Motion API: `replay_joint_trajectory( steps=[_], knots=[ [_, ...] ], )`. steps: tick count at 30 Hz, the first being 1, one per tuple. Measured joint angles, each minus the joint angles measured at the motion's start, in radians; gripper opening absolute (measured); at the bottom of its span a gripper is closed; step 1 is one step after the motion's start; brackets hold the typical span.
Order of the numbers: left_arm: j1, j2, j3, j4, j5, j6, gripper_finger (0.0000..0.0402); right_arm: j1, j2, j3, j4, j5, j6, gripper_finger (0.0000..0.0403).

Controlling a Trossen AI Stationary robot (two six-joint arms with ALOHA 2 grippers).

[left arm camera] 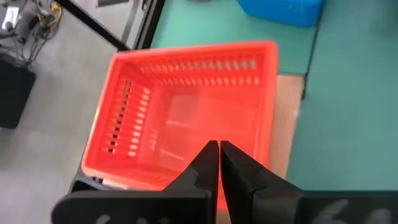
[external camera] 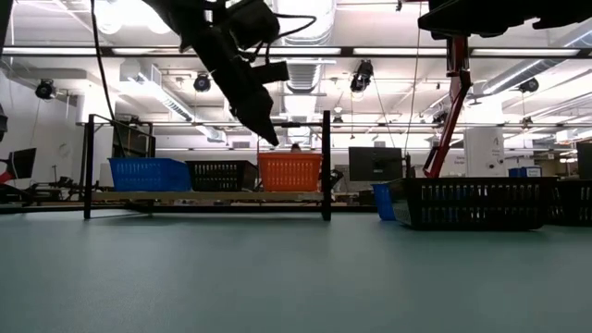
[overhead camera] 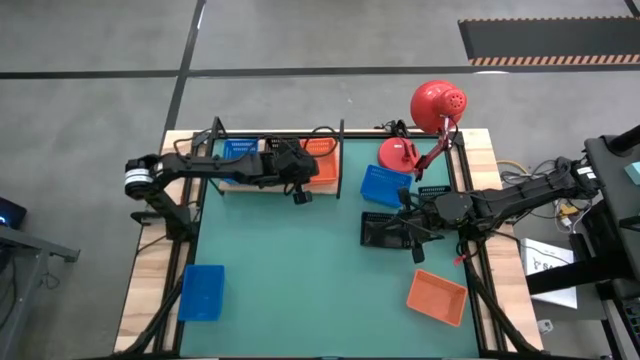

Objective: Stack baskets on shelf by color
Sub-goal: Stack the left orange bin on top of the orange bin on the shelf, then stack the left black bin on top of the black bin on the shelf

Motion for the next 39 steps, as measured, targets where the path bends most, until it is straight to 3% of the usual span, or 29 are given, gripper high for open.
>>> replay_joint_trajectory(
  steps=[16, 30, 39],
  knots=[
    [0.002, 0.006, 0.001, -0.136, -0.001, -0.023, 0.0000, 0.000, 0.000, 0.000, -0.011, 0.052, 0.017, 0.0034],
    [-0.005, 0.002, 0.029, -0.151, -0.028, -0.008, 0.0000, 0.000, 0.000, 0.000, -0.015, 0.053, 0.019, 0.0034],
    [-0.160, -0.181, -0.002, -0.110, -0.027, -0.086, 0.0000, 0.001, 0.000, 0.000, -0.023, 0.051, 0.062, 0.0034]
  ],
)
